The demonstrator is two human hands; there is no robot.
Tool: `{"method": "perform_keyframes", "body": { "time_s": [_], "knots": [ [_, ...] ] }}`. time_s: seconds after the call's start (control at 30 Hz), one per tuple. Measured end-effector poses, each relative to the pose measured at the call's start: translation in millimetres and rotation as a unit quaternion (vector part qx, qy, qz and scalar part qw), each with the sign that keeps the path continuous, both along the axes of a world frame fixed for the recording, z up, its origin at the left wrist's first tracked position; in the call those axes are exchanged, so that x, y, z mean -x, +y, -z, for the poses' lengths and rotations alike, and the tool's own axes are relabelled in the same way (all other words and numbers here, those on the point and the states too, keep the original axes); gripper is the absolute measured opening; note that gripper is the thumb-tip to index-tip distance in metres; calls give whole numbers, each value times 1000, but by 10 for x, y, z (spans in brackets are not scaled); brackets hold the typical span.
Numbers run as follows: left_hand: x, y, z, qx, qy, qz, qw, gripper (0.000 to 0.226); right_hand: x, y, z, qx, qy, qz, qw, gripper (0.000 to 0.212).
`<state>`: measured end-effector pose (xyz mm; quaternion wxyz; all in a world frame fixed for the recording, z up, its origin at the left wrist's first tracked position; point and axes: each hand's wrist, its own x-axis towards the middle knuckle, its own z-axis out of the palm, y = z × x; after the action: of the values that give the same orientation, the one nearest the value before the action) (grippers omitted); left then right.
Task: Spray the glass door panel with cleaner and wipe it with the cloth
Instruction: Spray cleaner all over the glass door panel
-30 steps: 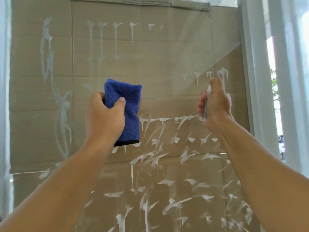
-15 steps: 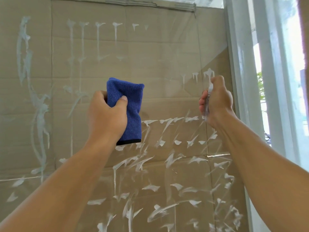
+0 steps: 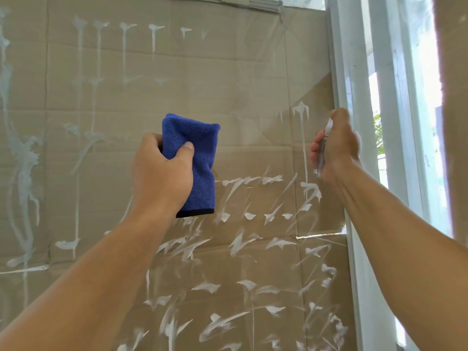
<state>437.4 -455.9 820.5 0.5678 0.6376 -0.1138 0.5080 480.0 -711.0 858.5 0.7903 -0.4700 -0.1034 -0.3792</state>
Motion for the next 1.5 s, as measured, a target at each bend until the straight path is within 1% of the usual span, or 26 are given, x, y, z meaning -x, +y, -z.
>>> {"method": "perform_keyframes", "body": {
  "time_s": [0.13, 0.23, 0.3, 0.43, 0.57, 0.7, 0.8, 0.87, 0.97, 1.07, 1.17, 1.23, 1.33, 1.43, 1.5],
  "knots": [
    [-14, -83, -1, -4, -1, 1, 1000, 14, 5, -84, 24, 18, 7, -18, 1000, 39],
    [-14, -141, 5, -6, 1, 6, 1000, 13, -7, -131, 42, 23, 4, -9, 1000, 36],
    [-15, -170, 9, -6, 3, 8, 1000, 13, -1, -154, 48, 20, 6, -16, 1000, 39],
    [-5, -216, 26, -3, 10, 14, 1000, 14, 16, -194, 68, 35, 27, -21, 999, 39],
    [32, -272, 62, 1, 14, 16, 1000, 13, 17, -212, 168, 19, 30, -37, 999, 42],
    [65, -304, 113, 3, 24, 20, 1000, 16, 31, -208, 311, 18, 39, -23, 999, 39],
    [75, -325, 159, 1, 31, 19, 999, 17, 39, -192, 439, 6, 38, -19, 999, 43],
    [78, -341, 195, -1, 37, 14, 999, 17, 50, -190, 516, 9, 51, -19, 998, 46],
    [71, -356, 257, 3, 46, 14, 999, 17, 47, -204, 644, 19, 63, 3, 998, 43],
    [60, -365, 335, 3, 55, 15, 998, 17, 59, -209, 808, 18, 73, 1, 997, 46],
    [59, -380, 427, 3, 64, 21, 998, 19, 81, -225, 959, 20, 90, 7, 996, 43],
    [60, -393, 504, 6, 70, 33, 997, 18, 89, -233, 1058, 20, 99, 13, 995, 43],
    [56, -412, 645, 5, 80, 39, 996, 18, 103, -227, 1202, 19, 112, 19, 993, 50],
    [34, -411, 779, 19, 95, 57, 994, 11, 116, -219, 1319, 14, 116, 34, 993, 48],
    [27, -417, 847, 13, 102, 57, 993, 13, 121, -225, 1374, -2, 121, 30, 992, 48]
  ]
}}
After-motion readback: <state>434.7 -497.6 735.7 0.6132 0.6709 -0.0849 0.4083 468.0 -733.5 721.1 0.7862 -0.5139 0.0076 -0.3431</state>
